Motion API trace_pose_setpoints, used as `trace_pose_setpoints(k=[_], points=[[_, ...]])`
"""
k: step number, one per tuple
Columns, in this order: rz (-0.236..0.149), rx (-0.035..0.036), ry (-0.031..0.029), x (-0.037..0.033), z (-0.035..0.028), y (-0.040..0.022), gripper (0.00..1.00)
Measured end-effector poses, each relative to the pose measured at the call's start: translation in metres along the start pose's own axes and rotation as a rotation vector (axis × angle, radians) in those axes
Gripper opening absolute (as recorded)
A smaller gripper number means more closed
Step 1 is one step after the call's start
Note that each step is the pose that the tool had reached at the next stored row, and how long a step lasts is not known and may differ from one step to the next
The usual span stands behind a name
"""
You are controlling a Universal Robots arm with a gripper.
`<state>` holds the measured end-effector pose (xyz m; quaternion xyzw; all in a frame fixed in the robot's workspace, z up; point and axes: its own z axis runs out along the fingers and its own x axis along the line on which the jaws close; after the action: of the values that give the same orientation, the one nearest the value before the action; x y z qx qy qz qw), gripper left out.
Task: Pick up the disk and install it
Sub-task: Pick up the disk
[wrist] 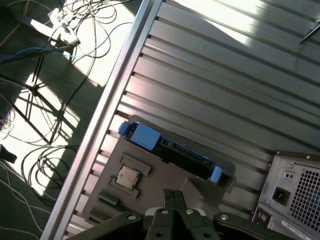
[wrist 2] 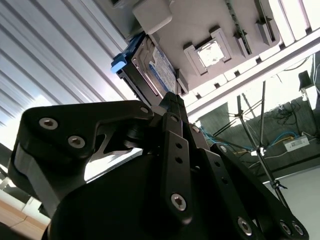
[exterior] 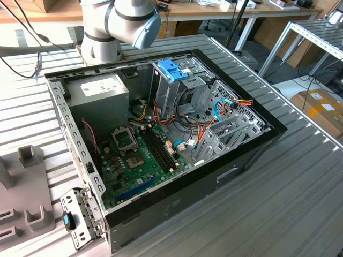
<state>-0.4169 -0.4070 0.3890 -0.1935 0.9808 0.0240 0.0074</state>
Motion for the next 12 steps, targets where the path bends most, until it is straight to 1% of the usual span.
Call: trace_pose_setpoints(k=[12], points=[[-0.051, -0.0012, 0.0022, 0.0, 0.0, 0.0, 0.11]])
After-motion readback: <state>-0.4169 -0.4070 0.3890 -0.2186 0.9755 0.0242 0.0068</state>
